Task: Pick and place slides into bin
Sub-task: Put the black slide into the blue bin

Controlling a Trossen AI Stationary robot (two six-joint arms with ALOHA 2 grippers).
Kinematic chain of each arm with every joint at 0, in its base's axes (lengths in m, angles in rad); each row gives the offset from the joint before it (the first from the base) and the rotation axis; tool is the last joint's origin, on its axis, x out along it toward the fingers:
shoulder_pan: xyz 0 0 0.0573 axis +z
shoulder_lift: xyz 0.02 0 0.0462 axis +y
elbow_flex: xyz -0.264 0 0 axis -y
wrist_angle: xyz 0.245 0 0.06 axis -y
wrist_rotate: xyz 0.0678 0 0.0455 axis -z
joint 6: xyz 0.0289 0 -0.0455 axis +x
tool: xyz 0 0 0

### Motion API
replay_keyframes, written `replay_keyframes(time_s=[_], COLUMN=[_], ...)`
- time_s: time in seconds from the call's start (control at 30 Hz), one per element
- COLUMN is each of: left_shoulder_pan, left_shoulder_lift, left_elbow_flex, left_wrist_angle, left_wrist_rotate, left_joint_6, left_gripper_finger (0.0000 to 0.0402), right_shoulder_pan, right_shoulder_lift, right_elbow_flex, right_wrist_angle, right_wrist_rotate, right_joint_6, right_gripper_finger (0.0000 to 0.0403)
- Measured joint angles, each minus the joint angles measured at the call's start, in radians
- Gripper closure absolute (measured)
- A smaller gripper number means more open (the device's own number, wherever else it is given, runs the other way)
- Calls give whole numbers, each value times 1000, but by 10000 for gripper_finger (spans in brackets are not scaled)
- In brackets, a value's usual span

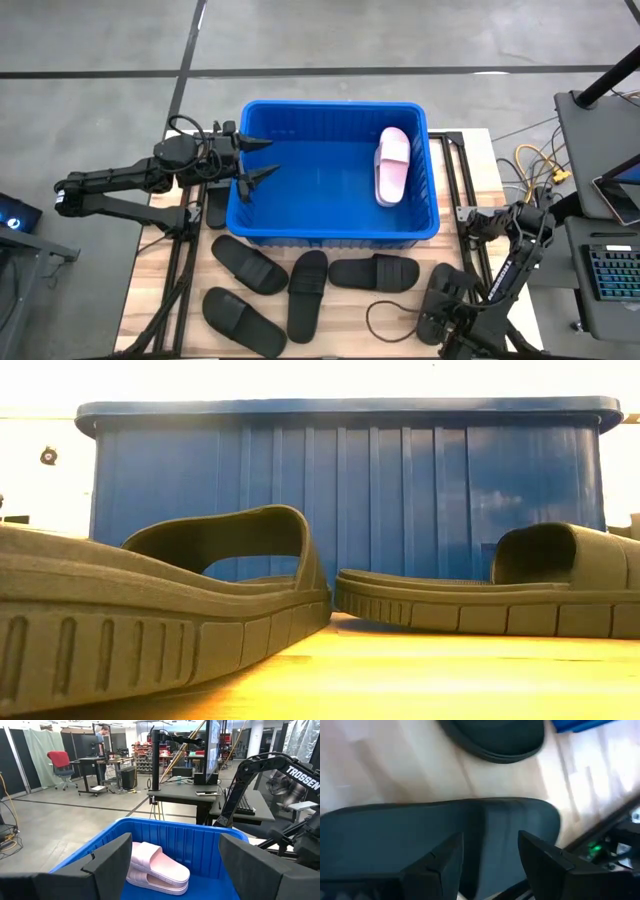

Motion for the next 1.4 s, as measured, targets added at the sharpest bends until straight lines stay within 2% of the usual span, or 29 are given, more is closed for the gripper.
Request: replay_keyframes(time_s=[0.2, 0.43, 0.67, 1.03, 1.17, 1.33, 1.4], left_shoulder_pan=[0, 0, 0, 0, 0, 0, 0], left_shoulder_lift=[-1, -4, -5, -9, -10, -13, -13], left_elbow_flex=[0, 0, 0, 0, 0, 0, 0], left_wrist_angle=[-2, -6, -4, -3, -3, -4, -4], left_wrist_rotate=[8, 12, 13, 13, 14, 14, 14], left_joint_6=[0, 0, 0, -1, -2, -1, -1], left_gripper_finger=[119, 119, 119, 119, 119, 119, 119], right_shoulder_pan=[0, 0, 0, 0, -2, 0, -2], right_shoulder_lift=[0, 0, 1, 0, 0, 1, 1], right_elbow_flex=[-47, -76, -150, -203, -212, -204, -196], right_wrist_angle=[6, 17, 82, 81, 77, 71, 73], right_wrist_rotate=[0, 0, 0, -38, -98, -138, -144], right_joint_6=[58, -46, -63, -54, -44, 64, 99], right_gripper_finger=[225, 225, 225, 230, 275, 378, 386])
